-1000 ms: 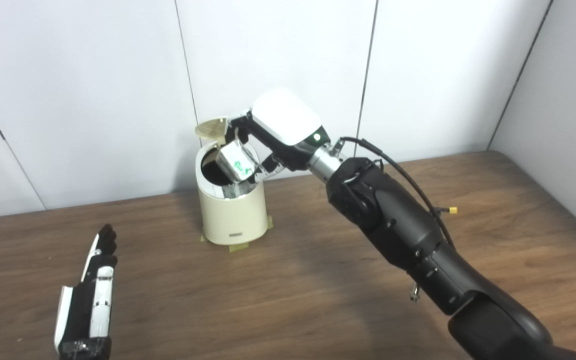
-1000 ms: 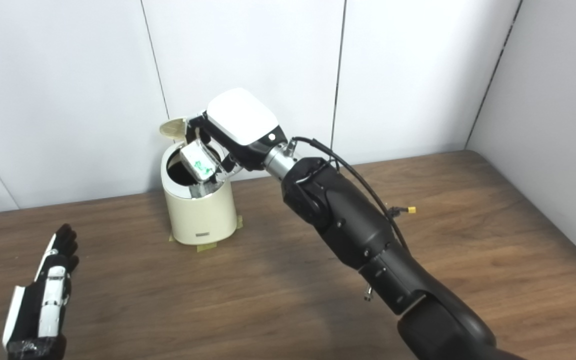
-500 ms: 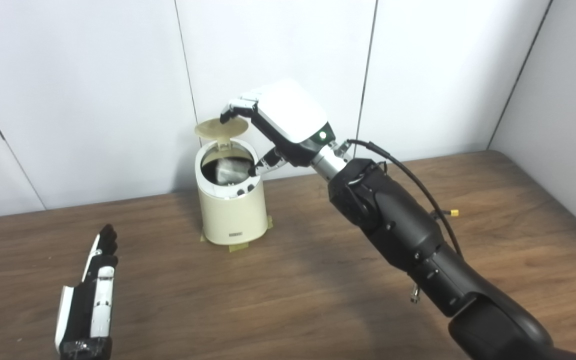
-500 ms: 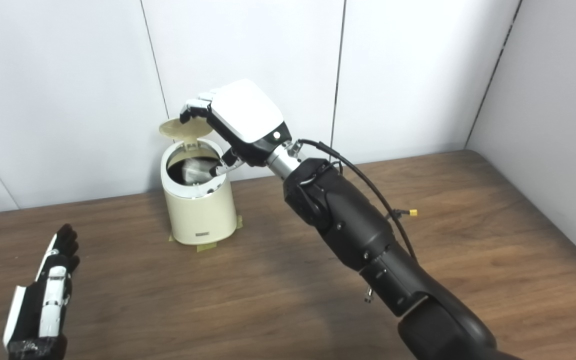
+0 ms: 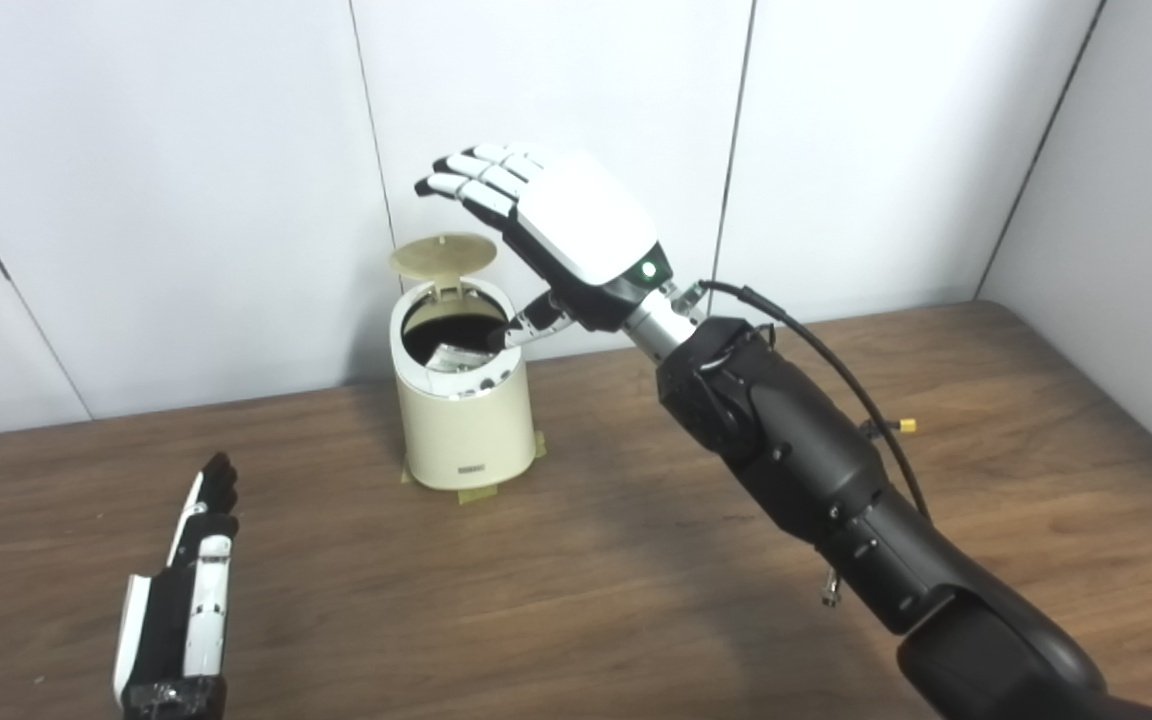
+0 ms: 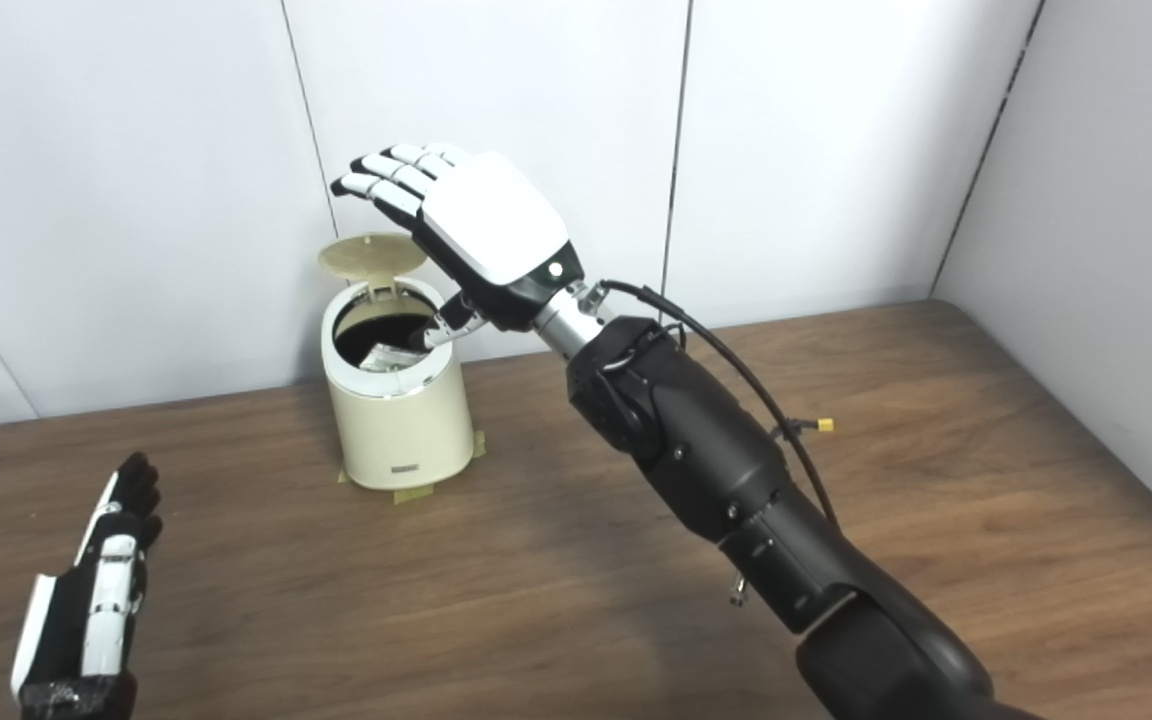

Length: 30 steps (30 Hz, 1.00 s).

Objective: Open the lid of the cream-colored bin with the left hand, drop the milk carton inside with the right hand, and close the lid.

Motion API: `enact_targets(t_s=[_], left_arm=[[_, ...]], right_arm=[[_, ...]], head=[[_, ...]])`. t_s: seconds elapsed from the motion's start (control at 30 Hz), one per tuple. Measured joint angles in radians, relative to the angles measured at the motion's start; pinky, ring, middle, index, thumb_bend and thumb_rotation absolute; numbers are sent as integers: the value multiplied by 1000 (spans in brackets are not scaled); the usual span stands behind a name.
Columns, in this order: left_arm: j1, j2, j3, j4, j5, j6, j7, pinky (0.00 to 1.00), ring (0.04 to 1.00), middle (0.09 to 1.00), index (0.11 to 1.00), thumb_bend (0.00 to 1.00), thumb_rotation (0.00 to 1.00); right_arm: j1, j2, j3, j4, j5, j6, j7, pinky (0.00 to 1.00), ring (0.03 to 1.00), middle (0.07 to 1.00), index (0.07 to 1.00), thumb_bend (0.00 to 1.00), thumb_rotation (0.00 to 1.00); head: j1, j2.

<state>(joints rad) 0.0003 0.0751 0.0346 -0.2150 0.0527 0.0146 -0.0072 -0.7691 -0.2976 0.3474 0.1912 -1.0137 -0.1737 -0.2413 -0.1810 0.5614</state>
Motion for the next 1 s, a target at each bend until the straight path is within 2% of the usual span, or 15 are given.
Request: enact_targets(t_s=[0.1,0.13,0.17,0.23,0.3,0.4,0.43,0.47,0.5,0.53,0.57,0.63,0.73,0.8,1.0], left_arm=[[0,0,0,0,0,0,0,1000,1000,986,990,252,1000],[0,1,0,0,0,0,0,1000,1000,986,989,254,1000],[0,1,-1,0,0,0,0,1000,1000,986,987,254,1000],[0,1,-2,2,2,-6,0,999,981,968,965,251,1000],[0,2,-4,9,28,-41,3,912,917,910,908,252,988],[-3,6,-7,16,75,-96,12,836,852,843,842,264,948],[-8,9,-9,17,86,-105,12,793,836,830,823,275,934],[-16,19,-15,17,107,-104,7,795,848,836,825,301,917],[-27,36,-26,14,124,-95,-5,816,870,852,837,349,917],[-48,65,-46,3,151,-65,-33,843,894,872,851,402,924],[-73,99,-64,-11,175,-34,-72,886,907,884,862,449,943],[-142,168,-91,-46,229,33,-131,973,936,907,882,560,979],[-256,230,-95,-99,272,132,-183,998,961,918,894,637,998],[-323,242,-101,-110,292,182,-203,1000,966,913,892,726,1000],[-466,256,-168,-124,386,304,-287,1000,977,911,880,853,1000]], right_arm=[[7,9,-26,9,28,-30,-76,469,545,581,587,796,359],[15,18,-41,9,43,-36,-109,404,470,516,536,658,263],[27,31,-59,7,62,-43,-140,344,395,451,506,586,212],[65,56,-94,-6,109,-68,-189,264,303,369,480,526,167],[123,85,-125,-28,169,-114,-242,286,326,460,468,523,41],[227,117,-149,-70,299,-156,-230,369,433,496,469,513,15],[262,119,-152,-106,361,-143,-186,449,557,629,486,496,110],[301,114,-152,-153,424,-116,-114,559,676,736,650,472,448],[332,108,-151,-190,482,-74,-44,654,765,818,764,470,663],[361,98,-152,-220,536,-38,31,736,836,880,849,475,806],[383,84,-155,-242,586,-10,84,767,864,904,882,481,865],[421,61,-169,-249,639,12,150,808,894,923,913,503,966],[485,53,-199,-268,675,29,186,837,915,937,933,544,997],[525,57,-201,-282,681,31,202,851,925,943,940,531,1000],[595,78,-215,-281,679,29,208,871,931,934,939,536,994]], head=[[11,-5],[12,-5],[20,-8],[35,-15],[38,-20],[48,-20],[57,-20],[66,-23],[74,-26],[75,-26],[80,-28],[81,-28],[86,-26],[89,-28],[113,-23]])
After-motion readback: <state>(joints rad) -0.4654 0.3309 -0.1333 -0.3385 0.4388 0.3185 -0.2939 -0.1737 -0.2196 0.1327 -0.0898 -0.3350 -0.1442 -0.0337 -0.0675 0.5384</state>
